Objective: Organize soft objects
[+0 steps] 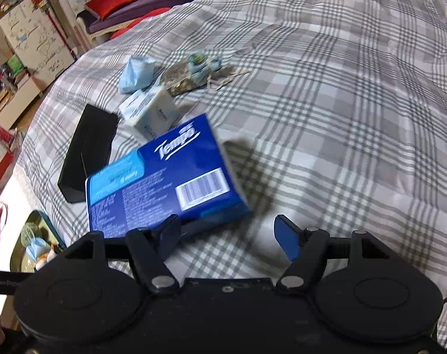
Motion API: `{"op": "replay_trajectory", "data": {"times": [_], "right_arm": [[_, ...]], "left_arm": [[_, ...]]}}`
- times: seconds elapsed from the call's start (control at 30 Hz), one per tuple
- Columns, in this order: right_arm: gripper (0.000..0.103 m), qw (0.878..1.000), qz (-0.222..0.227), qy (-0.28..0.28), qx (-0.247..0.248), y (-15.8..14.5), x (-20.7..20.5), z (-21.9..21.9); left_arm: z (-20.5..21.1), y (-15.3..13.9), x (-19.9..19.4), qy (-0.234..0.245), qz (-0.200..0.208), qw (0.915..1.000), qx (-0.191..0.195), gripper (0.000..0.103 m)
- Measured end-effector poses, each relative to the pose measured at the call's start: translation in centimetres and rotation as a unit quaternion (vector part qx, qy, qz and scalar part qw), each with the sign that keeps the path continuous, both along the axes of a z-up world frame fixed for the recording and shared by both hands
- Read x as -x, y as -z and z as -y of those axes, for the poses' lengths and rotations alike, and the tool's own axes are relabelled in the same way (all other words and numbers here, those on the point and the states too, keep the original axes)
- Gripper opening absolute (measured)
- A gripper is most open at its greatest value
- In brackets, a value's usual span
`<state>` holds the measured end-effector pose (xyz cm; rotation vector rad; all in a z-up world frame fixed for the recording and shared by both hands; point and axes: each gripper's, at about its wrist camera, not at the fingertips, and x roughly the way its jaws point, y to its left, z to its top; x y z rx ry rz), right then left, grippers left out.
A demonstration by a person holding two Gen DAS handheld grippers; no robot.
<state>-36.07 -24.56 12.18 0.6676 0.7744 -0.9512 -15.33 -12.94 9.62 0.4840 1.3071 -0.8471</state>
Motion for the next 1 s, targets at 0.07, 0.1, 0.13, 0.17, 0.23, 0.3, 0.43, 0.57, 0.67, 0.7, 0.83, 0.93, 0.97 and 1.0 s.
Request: {"op": "replay_trajectory", "data": {"times": [0.07,0.1,0.13,0.17,0.23,0.3,0.43,0.57,0.67,0.7,0.83,0.93,0.97,1.0], "right_arm": [[0.069,1.0,0.004,0.007,0.002,-0.3,0.4,0.3],[0.069,1.0,0.005,0.01,0.004,-0.5,0.5,0.4],[0.069,1.0,0.007,0.014,0.005,-0.6,0.7,0.6],[0.069,1.0,0.009,0.018,0.007,-0.8,0.9,0.7],[0.069,1.0,0.012,0.024,0.011,-1.1,1.0,1.0],[0.069,0.999,0.015,0.032,0.016,-1.4,1.2,1.2],[0.069,0.999,0.022,0.045,0.016,-1.7,1.3,2.1],[0.069,0.998,0.028,0.06,0.017,-2.0,1.2,3.2],[0.071,0.996,0.037,0.074,0.02,-2.4,1.1,4.2],[0.071,0.996,0.039,0.078,0.021,-2.5,1.0,4.6],[0.072,0.995,0.043,0.091,0.028,-3.0,0.2,6.6],[0.075,0.994,0.042,0.094,0.035,-3.3,-1.2,8.2],[0.075,0.994,0.04,0.095,0.036,-3.3,-1.9,8.7],[0.076,0.994,0.04,0.095,0.036,-3.4,-2.6,9.2]], "left_arm": [[0.2,0.0,0.0,0.002,0.0,1.0,0.0,0.067],[0.3,-0.1,0.0,0.003,0.001,1.0,0.0,0.067],[0.4,-0.1,0.0,0.004,0.001,1.0,-0.001,0.067],[0.5,-0.2,0.0,0.005,0.001,1.0,-0.001,0.067],[0.6,-0.3,0.0,0.007,0.001,1.0,-0.001,0.067],[0.7,-0.5,-0.1,0.008,0.003,1.0,0.0,0.067],[1.1,-0.8,-0.4,0.009,0.003,1.0,0.001,0.067],[1.5,-1.1,-0.7,0.01,0.005,0.9999,0.004,0.067],[1.9,-1.2,-1.1,0.009,0.005,0.9999,0.007,0.067],[2.0,-1.3,-1.2,0.008,0.004,0.9999,0.008,0.067],[2.7,-1.3,-1.7,0.005,0.002,0.9999,0.011,0.067],[3.1,-1.4,-2.0,0.005,0.0,0.9999,0.015,0.067],[3.3,-1.4,-2.1,0.004,0.0,0.9999,0.015,0.067],[3.5,-1.4,-2.2,0.004,-0.001,0.9999,0.015,0.067]]}}
